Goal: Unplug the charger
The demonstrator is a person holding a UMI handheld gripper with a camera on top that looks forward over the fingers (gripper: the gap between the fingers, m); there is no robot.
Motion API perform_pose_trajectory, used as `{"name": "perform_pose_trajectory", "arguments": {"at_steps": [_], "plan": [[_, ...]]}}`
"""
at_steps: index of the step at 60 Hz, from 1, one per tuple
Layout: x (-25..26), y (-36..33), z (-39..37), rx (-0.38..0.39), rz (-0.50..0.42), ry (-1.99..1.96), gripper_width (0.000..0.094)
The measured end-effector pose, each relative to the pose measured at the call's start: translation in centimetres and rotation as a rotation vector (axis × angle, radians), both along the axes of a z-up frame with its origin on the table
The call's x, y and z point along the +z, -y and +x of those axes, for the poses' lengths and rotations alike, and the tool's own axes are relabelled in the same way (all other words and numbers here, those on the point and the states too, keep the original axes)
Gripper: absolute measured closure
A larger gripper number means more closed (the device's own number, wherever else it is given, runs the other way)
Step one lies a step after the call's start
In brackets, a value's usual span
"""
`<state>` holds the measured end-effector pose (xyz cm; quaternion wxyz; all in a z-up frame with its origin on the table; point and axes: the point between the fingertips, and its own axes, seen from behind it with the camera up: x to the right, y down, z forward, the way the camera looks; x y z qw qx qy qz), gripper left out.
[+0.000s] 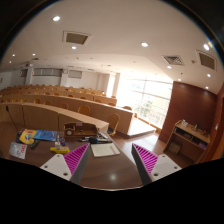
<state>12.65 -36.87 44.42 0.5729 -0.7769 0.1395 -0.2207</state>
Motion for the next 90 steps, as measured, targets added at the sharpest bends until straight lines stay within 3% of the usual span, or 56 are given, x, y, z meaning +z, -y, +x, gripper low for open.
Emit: {"name": "perform_pose_trajectory", "arguments": {"at_steps": [11,28,42,53,58,74,78,84,87,90], "plan": [[-3.9,-0.2,-0.2,0.015,-0.048,-0.033,0.0084],[-19.6,-4.3,-4.8,0.092,-0.209,-0.145,0.0084],[-30.5,-15.7,-14.0,0.276,-0.232,-0.175,0.0085],[-32.0,-28.6,-19.7,0.416,-0.120,-0.174,0.0086],[-32.1,-35.1,-20.4,0.434,-0.080,-0.139,0.0085],[-38.0,-49.2,-20.0,0.407,-0.114,-0.168,0.0091],[-38.9,-51.0,-20.2,0.412,-0.118,-0.165,0.0152],[-39.5,-52.9,-20.5,0.428,-0.103,-0.179,0.0385],[-39.3,-53.3,-19.5,0.391,-0.090,-0.169,0.0517],[-39.4,-53.3,-19.7,0.385,-0.086,-0.184,0.0557]]}}
